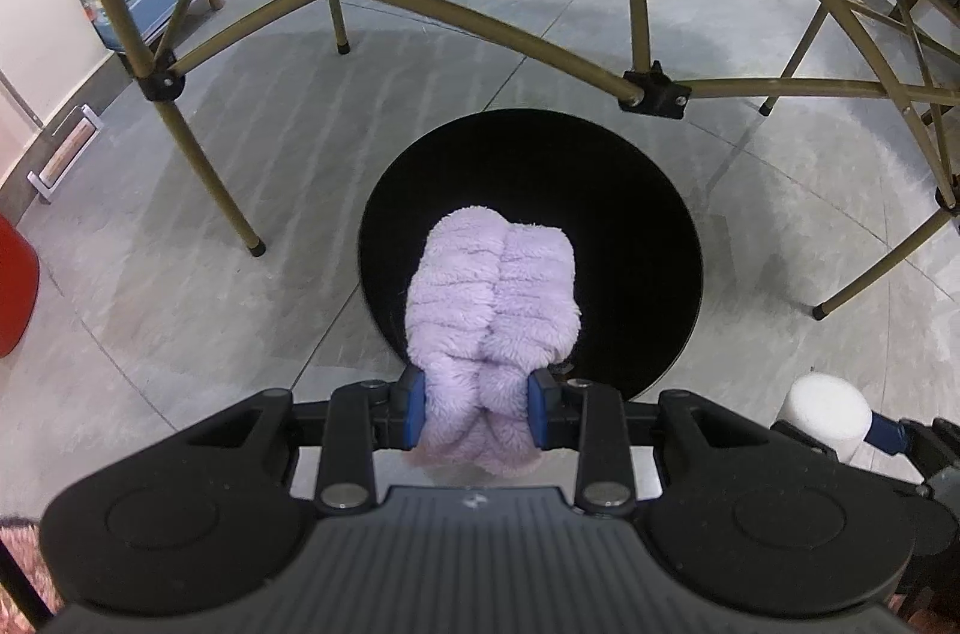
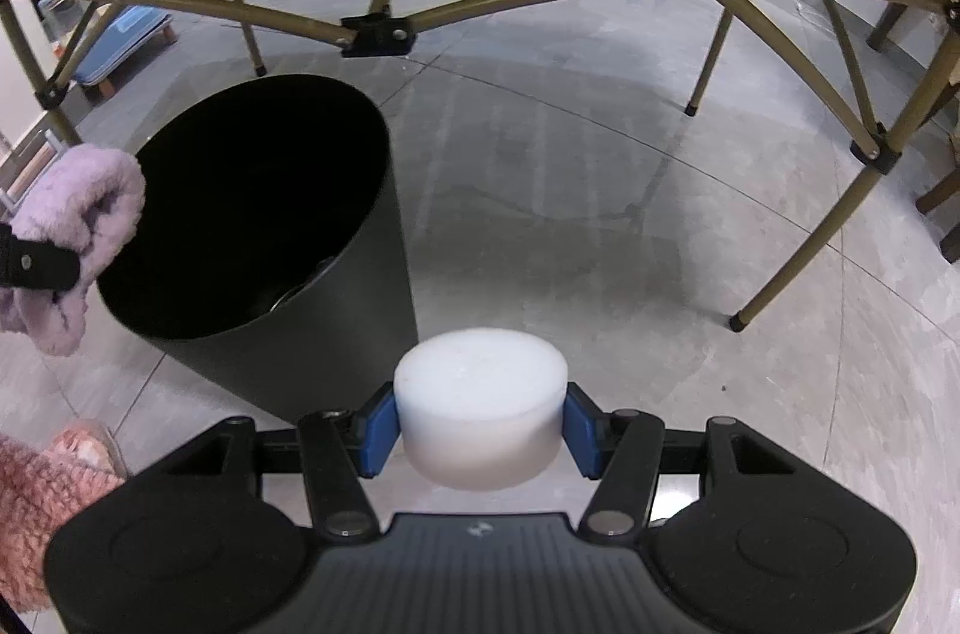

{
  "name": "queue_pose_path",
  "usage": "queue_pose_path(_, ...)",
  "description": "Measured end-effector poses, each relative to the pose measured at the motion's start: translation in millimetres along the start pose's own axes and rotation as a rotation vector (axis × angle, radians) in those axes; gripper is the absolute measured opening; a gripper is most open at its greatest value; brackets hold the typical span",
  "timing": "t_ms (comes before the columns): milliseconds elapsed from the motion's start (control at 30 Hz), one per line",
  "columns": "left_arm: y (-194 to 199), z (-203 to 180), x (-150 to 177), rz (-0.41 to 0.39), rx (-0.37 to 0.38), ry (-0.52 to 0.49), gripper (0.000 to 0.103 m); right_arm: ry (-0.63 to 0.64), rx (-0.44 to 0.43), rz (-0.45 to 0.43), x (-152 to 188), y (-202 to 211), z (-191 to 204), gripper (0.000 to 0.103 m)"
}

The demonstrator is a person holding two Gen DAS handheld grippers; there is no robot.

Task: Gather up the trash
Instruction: 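Carry the scrunchie and foam cylinder off the table over the black bin, then open left gripper to drop the lavender scrunchie into the bin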

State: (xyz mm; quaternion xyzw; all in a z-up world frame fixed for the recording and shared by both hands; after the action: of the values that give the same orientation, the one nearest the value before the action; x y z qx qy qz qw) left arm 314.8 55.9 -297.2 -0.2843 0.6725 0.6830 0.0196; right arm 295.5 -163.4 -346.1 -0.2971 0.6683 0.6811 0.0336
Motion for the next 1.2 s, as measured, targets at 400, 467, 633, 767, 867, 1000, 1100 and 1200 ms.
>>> queue_pose_path(400, -12, -29, -9, 0.014, 0.016, 0.003, 0.032, -0.095, 0.038, -0.023, -5, -1, -29, 0.055)
queue_pose_path(467, -15, -34, -12, 0.013, 0.012, 0.004, 0.032, -0.107, 0.045, -0.028, -6, -1, -33, 0.055)
queue_pose_path(633, -23, -41, -18, 0.014, 0.008, 0.020, 0.032, -0.142, 0.055, -0.036, -9, -4, -44, 0.055)
queue_pose_path(767, -33, -44, -19, 0.031, 0.007, 0.033, 0.032, -0.148, 0.069, -0.035, -10, -7, -50, 0.055)
queue_pose_path(867, -41, -48, -20, 0.041, 0.005, 0.038, 0.032, -0.155, 0.075, -0.028, -10, -12, -54, 0.056)
queue_pose_path(1000, -48, -50, -23, 0.043, -0.004, 0.046, 0.032, -0.159, 0.087, -0.019, -9, -19, -58, 0.055)
queue_pose_path(1100, -51, -48, -24, 0.041, -0.014, 0.051, 0.032, -0.163, 0.089, -0.010, -8, -24, -60, 0.055)
queue_pose_path(1200, -53, -47, -26, 0.039, -0.026, 0.051, 0.032, -0.162, 0.090, -0.007, -9, -28, -60, 0.055)
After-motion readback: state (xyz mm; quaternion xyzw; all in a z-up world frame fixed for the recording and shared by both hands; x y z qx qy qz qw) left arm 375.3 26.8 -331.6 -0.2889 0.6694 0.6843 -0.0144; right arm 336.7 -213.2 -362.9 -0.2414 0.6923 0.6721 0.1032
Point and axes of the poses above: each gripper's, at about its wrist camera, not at the fingertips, and y roughly against the way its jaws point, z to its left, x to its underside, the point moved 10 cm from there along -y, roughly the way its jaws point, and after that the axes turned 8 degrees about y, right-handed, at the moved point
